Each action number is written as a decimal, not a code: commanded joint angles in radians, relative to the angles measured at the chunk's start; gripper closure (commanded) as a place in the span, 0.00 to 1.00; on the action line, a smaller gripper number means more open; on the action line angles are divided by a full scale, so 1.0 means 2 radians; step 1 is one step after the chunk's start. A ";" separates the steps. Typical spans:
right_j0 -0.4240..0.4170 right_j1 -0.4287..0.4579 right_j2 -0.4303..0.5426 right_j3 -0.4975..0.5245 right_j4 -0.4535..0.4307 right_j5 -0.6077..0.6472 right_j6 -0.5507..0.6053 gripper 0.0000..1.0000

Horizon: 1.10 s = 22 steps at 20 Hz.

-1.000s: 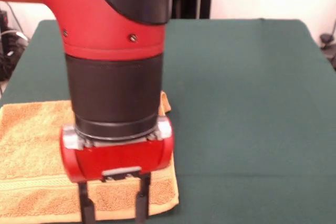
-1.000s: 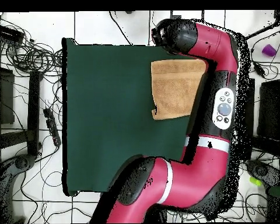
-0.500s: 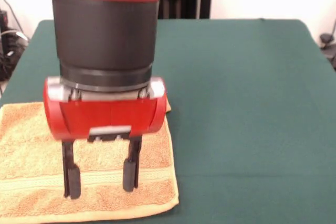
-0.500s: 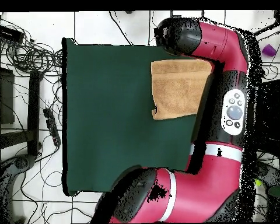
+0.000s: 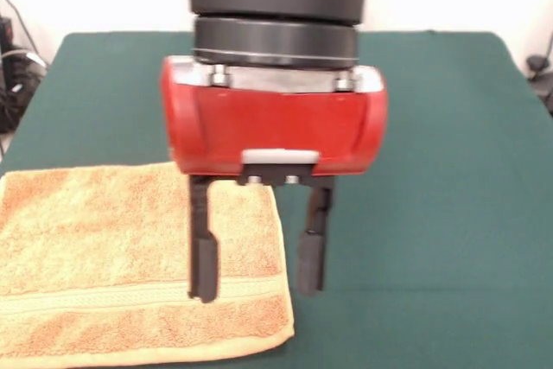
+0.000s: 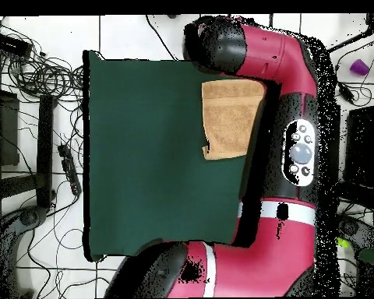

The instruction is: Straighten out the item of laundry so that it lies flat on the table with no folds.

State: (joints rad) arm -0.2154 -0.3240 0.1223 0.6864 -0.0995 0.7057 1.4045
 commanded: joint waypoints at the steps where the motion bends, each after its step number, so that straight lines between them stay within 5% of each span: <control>1: 0.027 0.026 -0.001 0.110 0.010 -0.020 0.148 0.00; 5: 0.023 0.029 0.002 0.110 0.008 -0.029 0.137 0.00; 11: -0.006 -0.010 0.042 0.203 0.013 -0.121 0.121 0.00; 22: -0.026 -0.029 0.059 0.269 0.035 -0.112 0.090 0.00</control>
State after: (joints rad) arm -0.2786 -0.3781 0.1250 0.9776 -0.0717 0.4441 1.4385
